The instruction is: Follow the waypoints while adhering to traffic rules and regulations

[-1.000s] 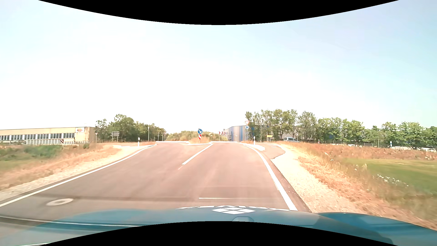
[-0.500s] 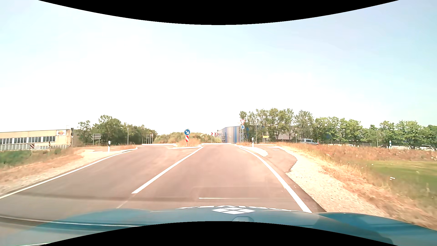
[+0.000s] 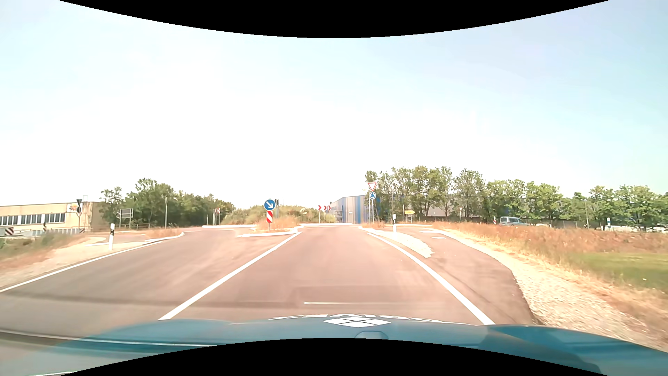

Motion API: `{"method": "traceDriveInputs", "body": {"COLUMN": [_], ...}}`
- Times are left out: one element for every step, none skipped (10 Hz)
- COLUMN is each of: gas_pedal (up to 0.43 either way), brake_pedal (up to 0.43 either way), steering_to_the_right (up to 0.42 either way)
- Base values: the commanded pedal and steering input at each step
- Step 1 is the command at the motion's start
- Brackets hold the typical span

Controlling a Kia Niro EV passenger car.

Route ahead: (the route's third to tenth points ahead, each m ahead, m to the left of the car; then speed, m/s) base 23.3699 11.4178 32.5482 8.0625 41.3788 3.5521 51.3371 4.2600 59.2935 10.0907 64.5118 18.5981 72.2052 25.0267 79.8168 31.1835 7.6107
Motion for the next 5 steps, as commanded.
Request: {"method": "traceDriveInputs", "body": {"gas_pedal": [0.0, 0.0, 0.0, 0.0, 0.0], "brake_pedal": [0.152, 0.165, 0.165, 0.098, 0.0], "steering_to_the_right": [-0.006, -0.007, -0.007, -0.009, -0.01]}}
